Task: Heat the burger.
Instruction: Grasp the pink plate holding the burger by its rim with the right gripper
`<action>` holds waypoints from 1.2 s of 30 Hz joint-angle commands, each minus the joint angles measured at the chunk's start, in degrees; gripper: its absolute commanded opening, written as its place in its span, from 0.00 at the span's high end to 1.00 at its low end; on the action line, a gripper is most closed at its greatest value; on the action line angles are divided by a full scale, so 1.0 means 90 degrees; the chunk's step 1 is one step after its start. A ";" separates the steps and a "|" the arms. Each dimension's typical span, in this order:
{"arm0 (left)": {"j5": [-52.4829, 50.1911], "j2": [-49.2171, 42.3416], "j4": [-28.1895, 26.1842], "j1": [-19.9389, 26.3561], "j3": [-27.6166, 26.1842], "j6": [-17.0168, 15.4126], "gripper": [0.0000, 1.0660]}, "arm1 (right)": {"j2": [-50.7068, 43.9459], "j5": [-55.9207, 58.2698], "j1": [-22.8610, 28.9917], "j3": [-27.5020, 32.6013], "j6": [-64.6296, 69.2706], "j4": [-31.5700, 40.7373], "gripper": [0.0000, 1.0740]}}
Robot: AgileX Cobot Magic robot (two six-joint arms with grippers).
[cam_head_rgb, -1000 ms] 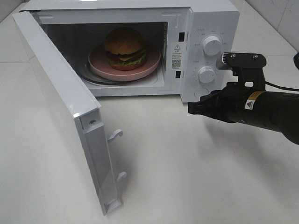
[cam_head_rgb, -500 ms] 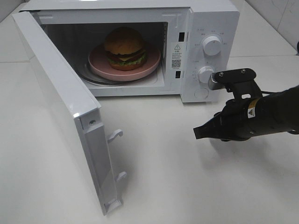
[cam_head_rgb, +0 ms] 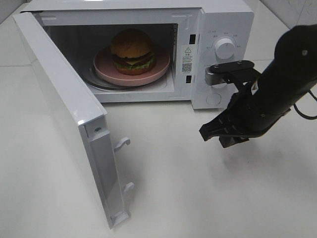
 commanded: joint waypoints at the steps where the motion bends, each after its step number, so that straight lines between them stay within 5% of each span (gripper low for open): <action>1: -0.0108 -0.0127 -0.0013 0.0025 0.0006 -0.0025 1.00 | -0.0057 0.0439 0.0140 -0.0280 -0.0630 0.0357 0.86; 13: -0.0108 -0.0127 -0.0013 0.0025 0.0006 -0.0025 1.00 | 0.0013 0.0560 0.1133 -0.1502 -0.1630 0.0414 0.70; 26: -0.0108 -0.0127 -0.0013 0.0025 0.0006 -0.0025 1.00 | 0.0923 0.0917 0.1178 -0.2788 -0.2922 0.0414 0.67; 36: -0.0108 -0.0127 -0.0013 0.0025 0.0006 -0.0025 1.00 | 0.1458 0.0872 0.1311 -0.3533 -0.4144 0.0146 0.47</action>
